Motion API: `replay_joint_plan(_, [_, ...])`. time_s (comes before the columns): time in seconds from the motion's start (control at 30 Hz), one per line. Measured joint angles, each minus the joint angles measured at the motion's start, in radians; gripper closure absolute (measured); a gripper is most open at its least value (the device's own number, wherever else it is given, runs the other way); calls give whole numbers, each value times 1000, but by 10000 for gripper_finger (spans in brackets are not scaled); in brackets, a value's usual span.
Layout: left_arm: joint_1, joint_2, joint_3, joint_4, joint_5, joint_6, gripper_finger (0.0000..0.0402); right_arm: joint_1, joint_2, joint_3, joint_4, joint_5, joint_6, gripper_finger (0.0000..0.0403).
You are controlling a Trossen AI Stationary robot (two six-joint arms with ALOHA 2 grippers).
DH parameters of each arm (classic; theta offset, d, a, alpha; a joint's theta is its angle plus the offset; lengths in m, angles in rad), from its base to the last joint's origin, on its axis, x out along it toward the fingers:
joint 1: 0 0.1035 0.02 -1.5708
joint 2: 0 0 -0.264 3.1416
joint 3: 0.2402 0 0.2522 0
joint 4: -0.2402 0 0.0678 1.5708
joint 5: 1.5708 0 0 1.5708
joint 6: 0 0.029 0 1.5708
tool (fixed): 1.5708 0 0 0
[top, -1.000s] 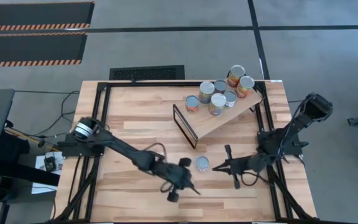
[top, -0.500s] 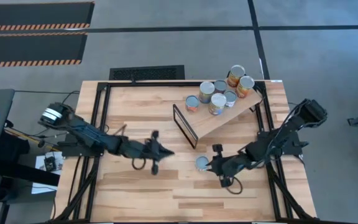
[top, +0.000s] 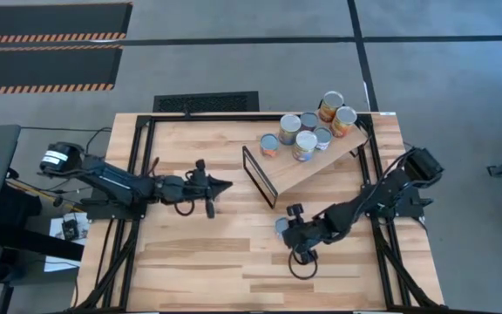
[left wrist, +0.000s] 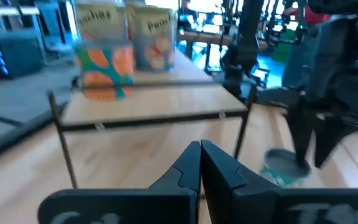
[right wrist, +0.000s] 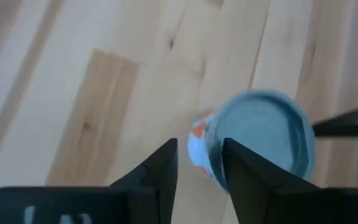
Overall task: Pick and place cans onto a shelf
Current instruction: Put the canned carrots on the shelf
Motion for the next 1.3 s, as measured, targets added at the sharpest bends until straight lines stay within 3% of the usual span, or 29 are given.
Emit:
replay_joint_plan(0.23, [82, -108, -13, -31, 56, 82, 401, -4, -6, 1, -1, 2, -8, 297])
replay_joint_plan(0.5, [172, -330, -183, -37, 215, 49, 401, -4, -6, 0, -31, 1, -9, 350])
replay_joint_plan(0.67, [190, -483, -295, -37, 239, 58, 401, 0, -7, 0, -31, 3, -9, 386])
replay_joint_plan(0.77, [191, -579, -359, -40, 258, 59, 401, 13, -21, -1, -41, -5, -9, 392])
replay_joint_plan(0.87, [191, -680, -373, -150, 273, 52, 401, 25, -64, 8, -57, -58, -7, 386])
replay_joint_plan(1.13, [185, -888, -373, -359, 288, 68, 401, 70, -192, 193, -266, -62, 2, 390])
replay_joint_plan(1.3, [186, -1044, -375, -435, 341, 116, 401, 42, -234, 348, -456, 41, 5, 387])
